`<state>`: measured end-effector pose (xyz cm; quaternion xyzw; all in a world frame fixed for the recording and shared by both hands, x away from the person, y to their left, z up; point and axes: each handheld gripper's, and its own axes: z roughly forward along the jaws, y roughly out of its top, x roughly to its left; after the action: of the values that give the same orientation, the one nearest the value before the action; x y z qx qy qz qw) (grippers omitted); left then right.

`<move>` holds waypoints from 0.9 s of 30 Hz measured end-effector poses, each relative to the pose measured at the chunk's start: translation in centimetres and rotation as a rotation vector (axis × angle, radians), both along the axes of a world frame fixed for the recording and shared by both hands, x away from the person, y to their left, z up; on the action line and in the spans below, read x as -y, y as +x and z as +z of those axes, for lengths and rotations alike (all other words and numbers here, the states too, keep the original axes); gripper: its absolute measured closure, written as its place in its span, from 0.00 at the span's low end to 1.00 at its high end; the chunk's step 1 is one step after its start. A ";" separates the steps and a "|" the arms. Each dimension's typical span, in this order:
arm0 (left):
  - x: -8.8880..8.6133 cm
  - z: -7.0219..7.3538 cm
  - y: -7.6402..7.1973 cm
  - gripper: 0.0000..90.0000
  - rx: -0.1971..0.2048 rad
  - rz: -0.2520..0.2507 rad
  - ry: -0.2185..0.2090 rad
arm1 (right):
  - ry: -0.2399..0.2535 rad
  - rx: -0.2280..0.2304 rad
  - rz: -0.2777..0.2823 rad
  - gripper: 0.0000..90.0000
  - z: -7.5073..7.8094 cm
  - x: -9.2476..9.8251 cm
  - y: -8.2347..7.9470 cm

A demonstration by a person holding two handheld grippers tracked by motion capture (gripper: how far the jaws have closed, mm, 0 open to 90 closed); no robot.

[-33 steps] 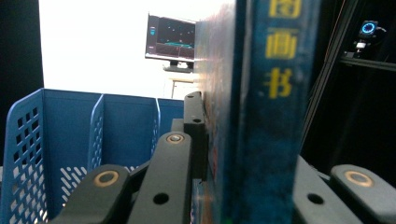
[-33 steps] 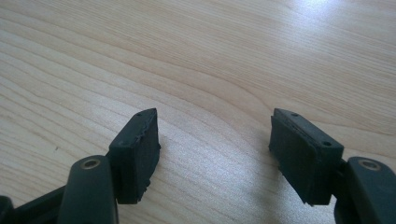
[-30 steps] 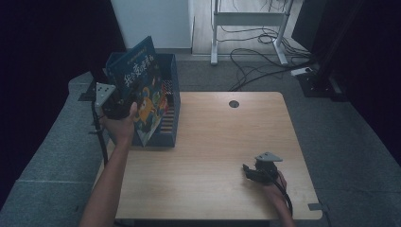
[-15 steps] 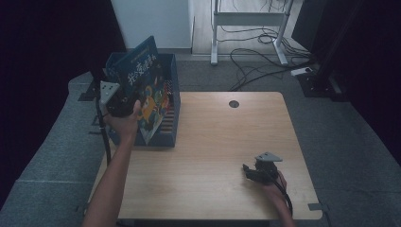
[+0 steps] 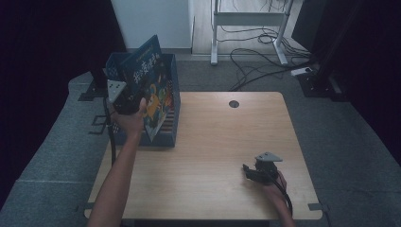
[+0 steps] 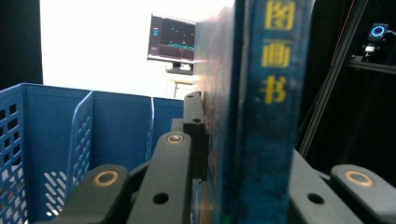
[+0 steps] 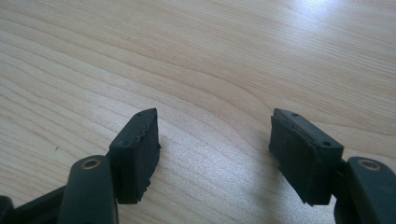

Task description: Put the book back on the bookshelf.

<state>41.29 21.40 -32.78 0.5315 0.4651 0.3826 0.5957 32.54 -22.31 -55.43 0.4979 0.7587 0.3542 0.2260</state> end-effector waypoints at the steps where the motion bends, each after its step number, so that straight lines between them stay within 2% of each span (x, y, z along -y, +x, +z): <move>1: 0.1 0.0 0.0 0.91 0.001 0.001 0.001 | 0.000 0.000 0.000 0.36 0.0 0.0 0.0; 11: 1.0 -1.0 0.4 0.91 0.045 0.021 -0.006 | 0.002 0.000 -0.006 0.37 0.0 0.0 -0.1; 20: 1.7 -2.1 1.6 0.91 0.037 0.028 0.020 | 0.002 0.002 -0.007 0.37 0.0 0.0 -0.1; 25: 1.9 -2.5 2.2 0.91 0.039 0.037 0.009 | -0.001 0.003 0.002 0.38 0.0 0.0 -0.2; 27: 2.1 -2.7 2.3 0.91 0.043 0.037 0.018 | -0.001 0.003 0.004 0.38 0.0 0.0 -0.3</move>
<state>43.63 19.30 -35.51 0.5200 0.4585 0.4091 0.5933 32.26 -22.27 -55.43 0.4958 0.7594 0.3552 0.2266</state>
